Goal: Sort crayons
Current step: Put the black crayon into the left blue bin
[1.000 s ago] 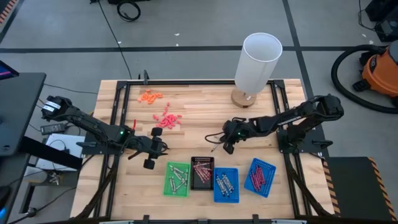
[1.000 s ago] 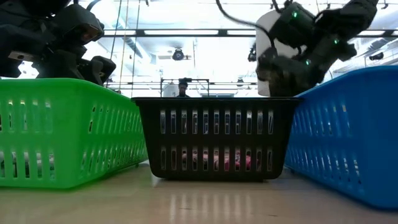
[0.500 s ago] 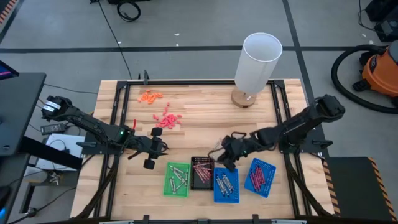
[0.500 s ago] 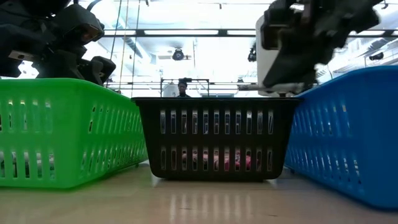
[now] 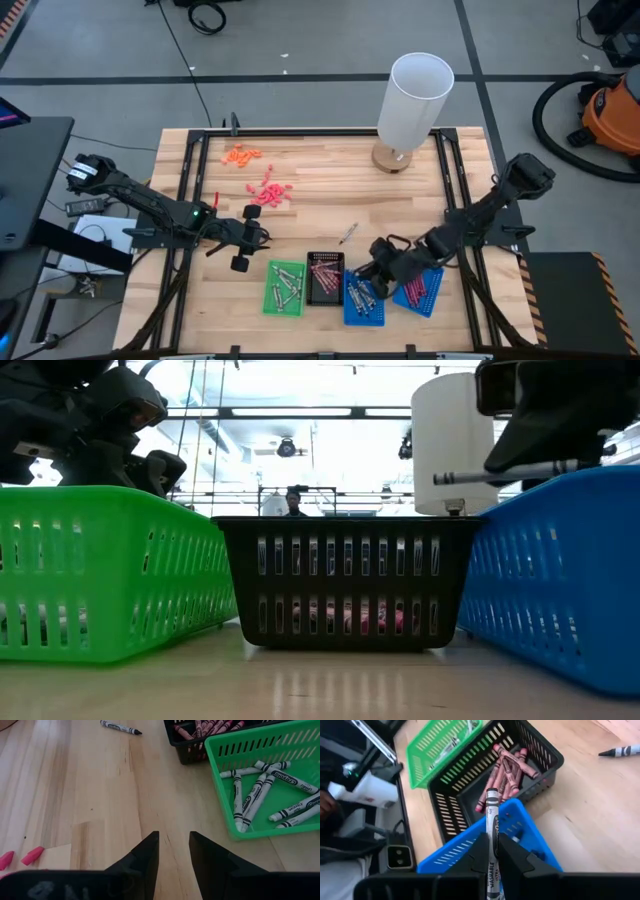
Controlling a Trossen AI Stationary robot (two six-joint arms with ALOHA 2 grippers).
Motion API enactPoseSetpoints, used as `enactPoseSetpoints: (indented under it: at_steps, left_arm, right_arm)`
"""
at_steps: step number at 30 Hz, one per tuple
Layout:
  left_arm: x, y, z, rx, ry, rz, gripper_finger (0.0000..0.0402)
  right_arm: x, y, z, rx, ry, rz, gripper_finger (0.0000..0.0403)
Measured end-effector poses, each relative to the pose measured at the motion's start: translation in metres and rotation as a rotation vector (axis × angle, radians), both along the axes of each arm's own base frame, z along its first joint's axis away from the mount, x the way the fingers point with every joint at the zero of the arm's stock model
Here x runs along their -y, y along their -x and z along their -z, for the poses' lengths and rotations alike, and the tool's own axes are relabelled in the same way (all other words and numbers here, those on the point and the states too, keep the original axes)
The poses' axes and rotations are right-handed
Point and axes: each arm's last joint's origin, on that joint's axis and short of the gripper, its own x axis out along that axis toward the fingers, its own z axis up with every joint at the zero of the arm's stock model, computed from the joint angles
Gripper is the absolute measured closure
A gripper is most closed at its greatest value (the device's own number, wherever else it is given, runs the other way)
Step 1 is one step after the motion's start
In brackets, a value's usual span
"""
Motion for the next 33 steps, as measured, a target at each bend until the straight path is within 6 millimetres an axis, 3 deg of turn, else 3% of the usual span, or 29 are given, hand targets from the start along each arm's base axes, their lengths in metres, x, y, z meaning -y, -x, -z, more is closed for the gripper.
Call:
enactPoseSetpoints:
  at_steps: [9, 14, 25, 33]
  left_arm:
    - [0.000, 0.000, 0.000, 0.001, -0.004, 0.004, 0.0285]
    - [0.000, 0.000, 0.000, 0.002, -0.004, 0.004, 0.0285]
    - [0.000, 0.000, -0.001, 0.008, -0.005, 0.007, 0.0285]
    - [0.000, 0.000, -0.001, 0.008, -0.006, 0.007, 0.0285]
  right_arm:
    - [-0.026, -0.003, 0.015, 0.073, -0.032, 0.001, 0.0371]
    - [-0.039, -0.006, 0.026, 0.030, -0.086, 0.014, 0.0371]
    - [-0.056, -0.015, -0.003, -0.151, -0.008, 0.078, 0.0371]
    - [-0.056, -0.023, 0.023, -0.267, 0.011, 0.095, 0.0371]
